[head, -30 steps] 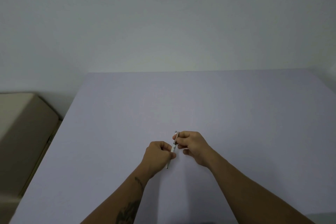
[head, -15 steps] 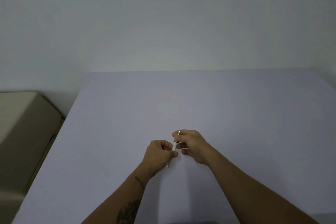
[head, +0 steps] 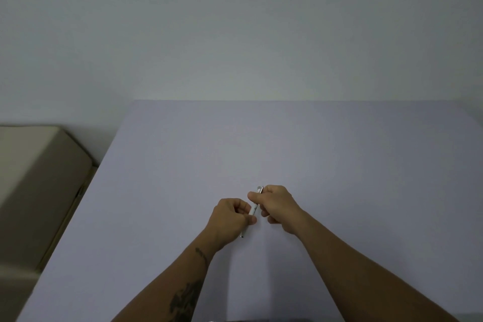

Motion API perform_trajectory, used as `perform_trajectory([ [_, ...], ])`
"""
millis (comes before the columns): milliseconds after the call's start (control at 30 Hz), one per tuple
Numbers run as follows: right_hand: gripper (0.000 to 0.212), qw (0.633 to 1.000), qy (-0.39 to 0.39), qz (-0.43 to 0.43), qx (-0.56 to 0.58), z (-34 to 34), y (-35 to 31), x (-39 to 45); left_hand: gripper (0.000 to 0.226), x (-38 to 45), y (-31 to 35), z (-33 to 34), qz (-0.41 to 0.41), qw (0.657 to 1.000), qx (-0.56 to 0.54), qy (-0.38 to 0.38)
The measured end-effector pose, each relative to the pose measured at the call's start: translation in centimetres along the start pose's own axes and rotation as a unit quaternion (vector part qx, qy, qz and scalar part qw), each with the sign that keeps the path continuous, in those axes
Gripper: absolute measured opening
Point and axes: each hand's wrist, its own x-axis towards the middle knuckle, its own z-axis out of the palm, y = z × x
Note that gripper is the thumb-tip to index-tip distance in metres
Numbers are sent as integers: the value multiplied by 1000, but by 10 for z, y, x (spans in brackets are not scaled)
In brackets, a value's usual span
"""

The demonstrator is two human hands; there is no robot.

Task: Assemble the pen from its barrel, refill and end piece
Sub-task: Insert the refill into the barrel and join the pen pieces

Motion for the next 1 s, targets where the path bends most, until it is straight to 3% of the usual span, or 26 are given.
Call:
perform_trajectory([
  [233,22,988,-82,4,128,-11,3,3,3,1,0,-4,-3,1000,-7,5],
  [400,15,995,-19,-20,92,-9,2,7,5,1,5,-3,-7,1000,-30,5],
  [533,34,996,41,-35,76,-5,1,10,7,1,11,-1,1,999,-36,5],
  [633,33,995,66,-52,47,-2,0,8,6,0,12,0,1,1000,-30,7],
  [733,30,998,26,-28,42,-6,-1,5,7,-2,13,-1,2,1000,-25,9],
  [833,13,993,-44,-5,110,-13,-2,2,10,-2,14,-2,5,1000,-26,12],
  [900,17,984,-82,-9,159,-19,-1,2,9,-2,15,-2,7,1000,-25,12],
  [1000,22,986,-91,-28,139,-22,0,3,9,-3,14,-2,8,1000,-24,8],
])
